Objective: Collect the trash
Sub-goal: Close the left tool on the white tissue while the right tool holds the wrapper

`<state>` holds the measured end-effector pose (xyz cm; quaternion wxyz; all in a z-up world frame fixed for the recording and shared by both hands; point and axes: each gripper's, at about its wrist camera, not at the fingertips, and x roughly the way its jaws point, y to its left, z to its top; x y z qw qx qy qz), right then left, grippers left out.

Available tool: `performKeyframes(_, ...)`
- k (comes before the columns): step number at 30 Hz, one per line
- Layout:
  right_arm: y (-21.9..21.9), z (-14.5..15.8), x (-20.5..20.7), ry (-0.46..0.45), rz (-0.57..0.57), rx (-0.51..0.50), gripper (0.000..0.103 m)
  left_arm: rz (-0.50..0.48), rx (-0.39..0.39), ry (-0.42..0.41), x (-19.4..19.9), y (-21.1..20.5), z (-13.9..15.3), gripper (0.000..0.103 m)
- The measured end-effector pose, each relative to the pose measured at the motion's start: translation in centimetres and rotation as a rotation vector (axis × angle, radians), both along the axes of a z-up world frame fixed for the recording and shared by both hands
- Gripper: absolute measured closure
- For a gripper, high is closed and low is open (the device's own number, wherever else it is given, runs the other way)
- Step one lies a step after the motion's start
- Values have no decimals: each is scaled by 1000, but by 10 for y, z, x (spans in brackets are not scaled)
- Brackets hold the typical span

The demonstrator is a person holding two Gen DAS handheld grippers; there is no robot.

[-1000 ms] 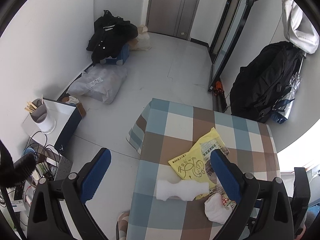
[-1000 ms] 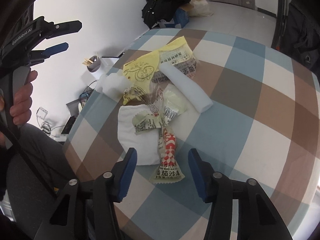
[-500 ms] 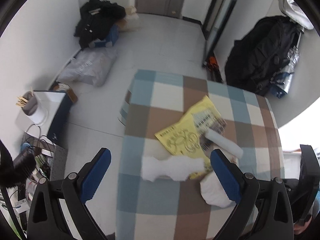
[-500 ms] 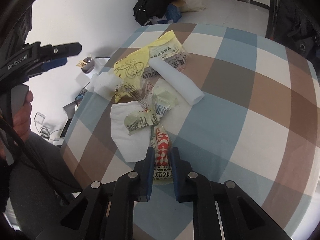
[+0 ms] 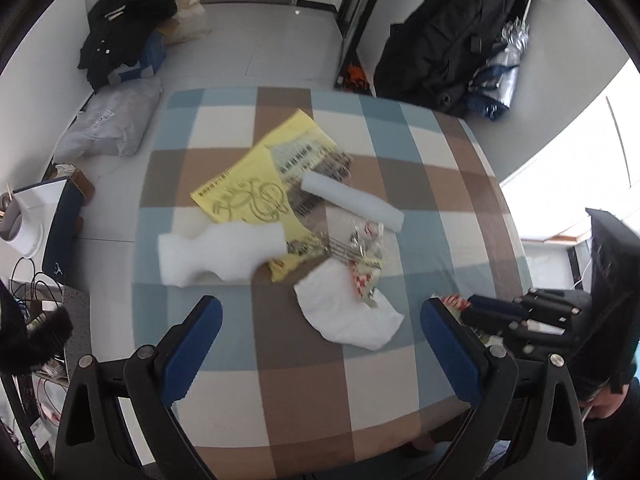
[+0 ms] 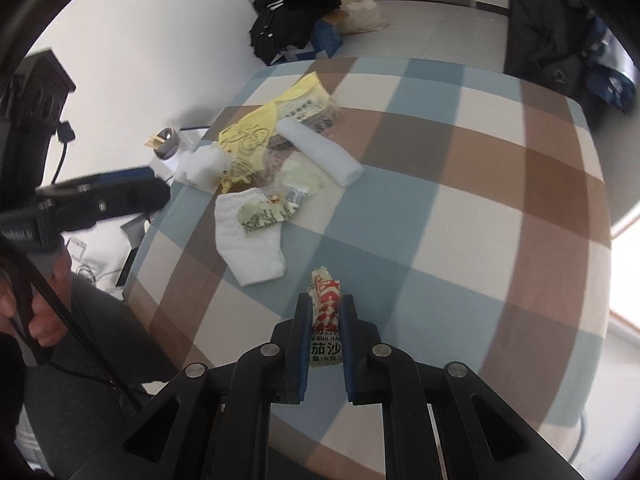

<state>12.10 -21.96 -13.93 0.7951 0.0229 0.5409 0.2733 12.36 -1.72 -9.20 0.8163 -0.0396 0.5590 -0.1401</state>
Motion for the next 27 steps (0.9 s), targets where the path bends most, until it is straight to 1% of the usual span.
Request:
performKeyframes(8,-50,4,1,3,-158,34,91,-55,83,35,-5,-25,-16,5)
performKeyframes(10,-59,6,2,4,-188,52,91,-73,123,38,-4,-34,-21,5)
performKeyframes(12,-68,8,2,1,-216,68,91,-87,163,59,-4,-40,-29,5)
performKeyframes(14,-72,10,2,-5,-232,85,91,-96,189,77,-2,-46,-34,5)
performKeyframes(16,-76,12,2,-13,-245,93,91,-86,192,82,0,-48,-37,5)
performKeyframes(19,-79,13,2,-15,-252,102,91,-81,254,82,1,-51,-42,5)
performKeyframes(22,-81,14,0,-15,-252,108,91,-89,290,89,2,-53,-49,5)
performKeyframes(24,-83,14,-1,-18,-254,113,91,-93,287,73,0,-50,-46,8)
performKeyframes(26,-86,16,-2,-22,-255,118,91,-106,271,64,0,-49,-44,19)
performKeyframes(27,-86,16,-3,-24,-255,120,91,-110,266,61,0,-49,-42,21)
